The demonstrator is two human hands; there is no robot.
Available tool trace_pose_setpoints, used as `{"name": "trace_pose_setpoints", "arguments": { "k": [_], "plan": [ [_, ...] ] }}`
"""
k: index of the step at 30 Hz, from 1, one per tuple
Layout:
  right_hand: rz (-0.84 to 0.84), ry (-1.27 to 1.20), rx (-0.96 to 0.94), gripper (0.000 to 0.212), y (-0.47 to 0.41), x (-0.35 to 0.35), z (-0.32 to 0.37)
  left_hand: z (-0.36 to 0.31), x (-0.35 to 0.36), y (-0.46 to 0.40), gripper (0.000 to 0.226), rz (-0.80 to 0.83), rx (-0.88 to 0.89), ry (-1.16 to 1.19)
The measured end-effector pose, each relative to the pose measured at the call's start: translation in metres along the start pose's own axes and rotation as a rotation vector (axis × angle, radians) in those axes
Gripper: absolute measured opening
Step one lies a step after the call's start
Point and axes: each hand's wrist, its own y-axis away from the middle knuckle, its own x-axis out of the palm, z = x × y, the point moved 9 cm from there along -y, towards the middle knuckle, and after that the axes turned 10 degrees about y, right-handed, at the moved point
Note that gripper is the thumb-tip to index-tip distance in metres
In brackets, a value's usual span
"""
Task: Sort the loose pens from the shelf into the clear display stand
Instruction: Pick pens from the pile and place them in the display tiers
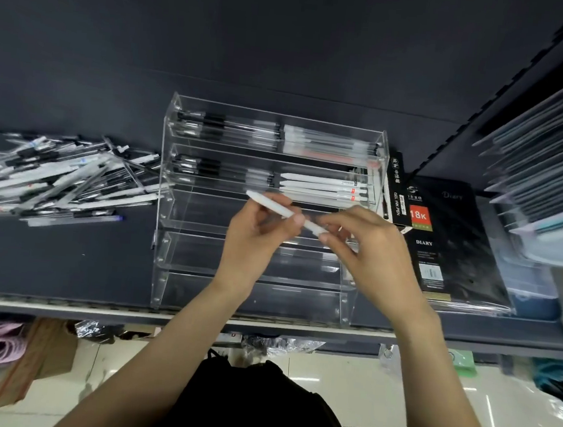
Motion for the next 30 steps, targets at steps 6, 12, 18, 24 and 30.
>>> {"name": "trace_pose_setpoints", "arguments": {
  "k": [6, 12, 18, 24, 30],
  "plan": [
    [-0.214, 0.358, 0.096, 0.012, -0.026, -0.039, -0.04, -0.052, -0.016, -0.014, 0.026, -0.09, 0.551, -0.718],
    [0.043, 0.607, 0.036, 0.018, -0.068, -0.003, -0.05, -0.033, 0.005, -0.031, 0.024, 0.031, 0.847, -1.385],
    [0.194, 0.581, -0.005, 0.023, -0.074, 0.011, -0.05, -0.023, 0.007, -0.035, 0.023, 0.012, 0.843, -1.432],
    [0.306, 0.777, -0.065, 0.046, -0.074, 0.029, -0.049, -0.022, 0.012, -0.036, 0.019, 0.02, 0.87, -1.448],
    [0.151, 0.671, -0.066, 0.05, -0.059, 0.007, -0.036, -0.029, 0.014, -0.032, 0.021, 0.019, 0.872, -1.383]
  ]
}}
